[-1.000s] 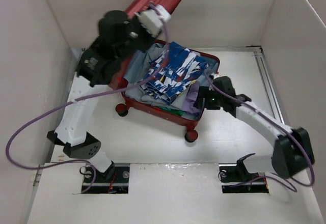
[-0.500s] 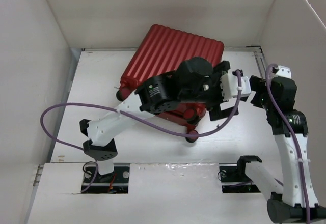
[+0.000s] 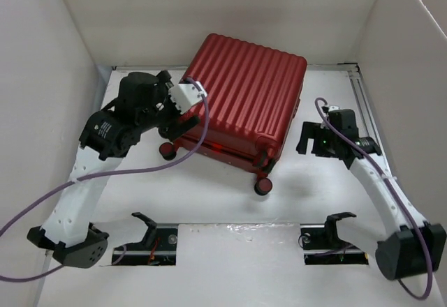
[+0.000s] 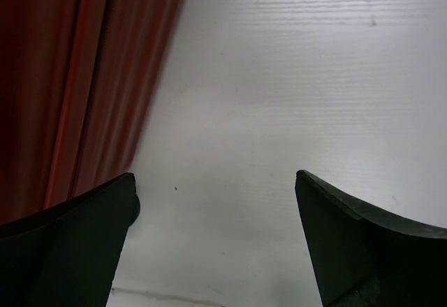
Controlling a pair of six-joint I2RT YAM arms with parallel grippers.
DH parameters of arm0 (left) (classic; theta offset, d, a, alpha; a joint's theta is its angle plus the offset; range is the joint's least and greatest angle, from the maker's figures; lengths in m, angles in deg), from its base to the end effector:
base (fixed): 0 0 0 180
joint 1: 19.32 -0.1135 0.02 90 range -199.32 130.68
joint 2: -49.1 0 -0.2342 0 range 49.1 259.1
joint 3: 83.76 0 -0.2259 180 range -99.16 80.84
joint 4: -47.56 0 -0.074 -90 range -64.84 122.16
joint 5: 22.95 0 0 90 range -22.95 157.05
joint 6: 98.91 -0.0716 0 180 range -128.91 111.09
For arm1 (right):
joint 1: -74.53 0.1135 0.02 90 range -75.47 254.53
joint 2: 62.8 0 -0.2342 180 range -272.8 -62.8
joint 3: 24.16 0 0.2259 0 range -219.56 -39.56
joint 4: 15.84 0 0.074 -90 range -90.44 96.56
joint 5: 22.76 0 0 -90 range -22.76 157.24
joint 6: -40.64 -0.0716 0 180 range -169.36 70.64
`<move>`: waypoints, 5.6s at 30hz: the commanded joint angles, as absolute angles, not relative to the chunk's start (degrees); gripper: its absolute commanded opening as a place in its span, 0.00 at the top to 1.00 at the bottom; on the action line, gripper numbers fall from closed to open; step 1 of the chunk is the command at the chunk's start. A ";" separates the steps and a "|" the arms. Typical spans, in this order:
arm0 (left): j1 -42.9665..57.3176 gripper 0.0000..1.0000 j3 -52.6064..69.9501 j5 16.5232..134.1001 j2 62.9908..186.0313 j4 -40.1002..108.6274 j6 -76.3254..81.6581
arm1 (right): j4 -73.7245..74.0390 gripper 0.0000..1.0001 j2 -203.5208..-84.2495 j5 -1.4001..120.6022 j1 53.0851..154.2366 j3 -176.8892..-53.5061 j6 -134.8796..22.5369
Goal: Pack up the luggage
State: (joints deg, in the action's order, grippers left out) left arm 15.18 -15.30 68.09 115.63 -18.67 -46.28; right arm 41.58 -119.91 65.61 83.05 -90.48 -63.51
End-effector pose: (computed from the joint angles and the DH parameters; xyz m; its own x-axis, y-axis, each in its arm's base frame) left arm 0.1823 -0.1269 0.4354 0.1151 0.6572 -0.7448 0.6422 0.5228 0.5606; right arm 0.2102 0.0335 0.2378 -0.7558 0.1339 -0.6410 0.0185 0.9829 0.1835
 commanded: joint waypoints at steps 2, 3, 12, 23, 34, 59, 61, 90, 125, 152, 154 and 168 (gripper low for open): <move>3.90 0.00 -9.97 77.95 117.56 -28.66 -53.72 | 30.86 0.00 -126.86 59.09 84.03 -90.45 -63.42; 0.31 0.00 -7.69 76.99 117.57 -27.27 -54.61 | 28.85 0.00 -128.09 58.11 84.03 -90.97 -63.42; -0.69 0.00 9.29 74.87 116.42 -8.46 -50.58 | 23.65 0.00 -136.28 56.62 85.53 -92.39 -62.36; -4.47 0.82 9.57 72.14 125.91 -3.14 -45.12 | 16.70 0.00 -141.02 51.77 84.47 -90.63 -61.75; 6.76 1.00 12.37 77.33 121.10 -16.79 -52.07 | 21.53 0.16 -164.91 48.36 81.81 -119.77 -53.32; 56.61 0.43 -32.90 71.38 148.01 -24.44 -53.46 | 41.84 0.00 -178.05 36.47 78.87 -155.99 -37.49; 56.00 0.18 -27.92 65.33 144.22 -23.39 -58.55 | 40.35 0.00 -170.32 38.67 75.52 -149.46 -39.59; 44.41 0.00 26.87 42.27 112.73 -10.31 -103.72 | 28.65 0.00 -131.98 43.34 80.86 -96.52 -45.75; 35.78 1.00 -5.99 61.41 131.01 -26.90 -70.80 | 12.31 0.00 -128.37 38.58 66.01 -79.38 -59.90; 52.22 1.00 -25.23 84.89 150.52 -17.60 -42.49 | 2.11 0.78 -173.63 22.95 88.24 -121.73 -61.75; 52.22 1.00 -26.56 84.89 152.37 -16.45 -41.79 | 2.11 0.78 -174.68 22.95 89.38 -124.27 -62.36; 52.22 0.11 -34.55 67.58 155.09 -22.49 -37.48 | 14.57 0.19 -158.53 29.35 82.45 -107.87 -51.39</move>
State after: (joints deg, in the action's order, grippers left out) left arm 51.53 -28.91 70.65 157.09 -22.67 -39.28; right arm 11.29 -165.26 28.02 84.38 -110.19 -57.94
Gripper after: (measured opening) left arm 0.810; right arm 0.779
